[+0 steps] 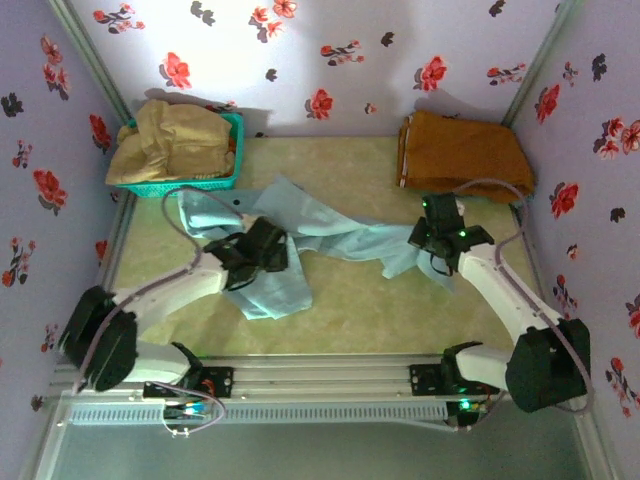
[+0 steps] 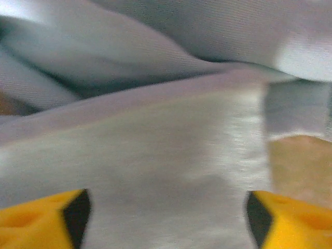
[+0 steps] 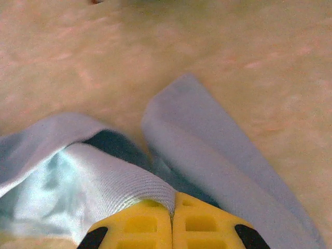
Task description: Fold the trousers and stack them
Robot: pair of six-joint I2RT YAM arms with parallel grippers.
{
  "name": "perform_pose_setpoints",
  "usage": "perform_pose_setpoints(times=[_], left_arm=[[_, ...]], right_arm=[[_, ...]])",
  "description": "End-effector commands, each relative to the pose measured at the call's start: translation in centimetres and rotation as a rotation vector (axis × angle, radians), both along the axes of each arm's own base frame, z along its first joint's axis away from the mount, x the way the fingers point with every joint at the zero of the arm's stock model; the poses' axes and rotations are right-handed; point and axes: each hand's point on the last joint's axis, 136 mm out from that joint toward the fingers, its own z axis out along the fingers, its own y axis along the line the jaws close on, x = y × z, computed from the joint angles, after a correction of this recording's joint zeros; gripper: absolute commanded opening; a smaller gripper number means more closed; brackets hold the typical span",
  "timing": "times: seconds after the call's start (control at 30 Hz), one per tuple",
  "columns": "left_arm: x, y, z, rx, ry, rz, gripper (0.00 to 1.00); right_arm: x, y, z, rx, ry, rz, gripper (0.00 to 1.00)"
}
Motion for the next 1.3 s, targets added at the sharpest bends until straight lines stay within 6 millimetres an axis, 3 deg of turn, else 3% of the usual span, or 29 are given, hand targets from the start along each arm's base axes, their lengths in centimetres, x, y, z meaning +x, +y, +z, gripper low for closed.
perform_pose_setpoints(times=[0.0,0.2,0.23,0.3,0.4,0.47,0.6,0.67,0.83,0.93,1.0,1.13,1.27], left_arm=[[0.4,-2.9,-0.8,0.035,-0.009,-0.012,1.00],[0.5,-3.4,-5.7,0.231,0.052,-0.018,0.95],[0.5,-3.3,-6.3,0.258,0.062,-0.018,0.87],[0.4,-2.8,-6.4,0.294,0.066,-0.007,0.60],[0.2,-2.0,-4.1,0.331,0.001,0.006,0.25],[0.2,-1.2,-1.5,0.329,-0.048,0.022,0.00],[-0.3,1.5,3.8,0.280,-0.153,0.063,0.00],[-0.8,4.3,5.9,0.249,-0.180,0.126,0.00],[-2.9,14.0,8.2,0.110,-0.222,0.389,0.00],[-4.4,17.5,8.8,-0.021,-0.244,0.492,0.00],[-4.9,18.1,8.7,-0.085,-0.242,0.497,0.15],[-5.5,17.5,8.4,-0.163,-0.225,0.449,0.29],[-6.1,17.4,9.0,-0.190,-0.249,0.427,0.28]], right_arm=[[-0.7,-2.4,0.2,-0.052,-0.012,-0.088,0.00],[-0.2,-1.4,-0.2,-0.007,-0.003,-0.053,0.00],[-0.1,-1.3,-0.1,-0.003,-0.009,-0.049,0.00],[0.0,-1.1,0.0,-0.001,-0.014,-0.041,0.00],[0.1,-1.1,0.6,-0.004,-0.026,-0.034,0.00],[0.3,-1.2,0.8,-0.006,-0.035,-0.033,0.00],[0.6,-1.2,1.1,-0.003,-0.047,-0.041,0.00],[0.9,-1.1,1.0,0.003,-0.050,-0.044,0.00],[1.4,-1.1,0.9,0.022,-0.058,-0.064,0.00],[1.7,-2.0,1.3,0.020,-0.078,-0.108,0.00],[1.8,-3.2,1.6,0.018,-0.093,-0.150,0.00],[1.9,-5.9,2.6,0.038,-0.129,-0.250,0.00],[1.2,-8.0,4.0,0.050,-0.172,-0.314,0.00]])
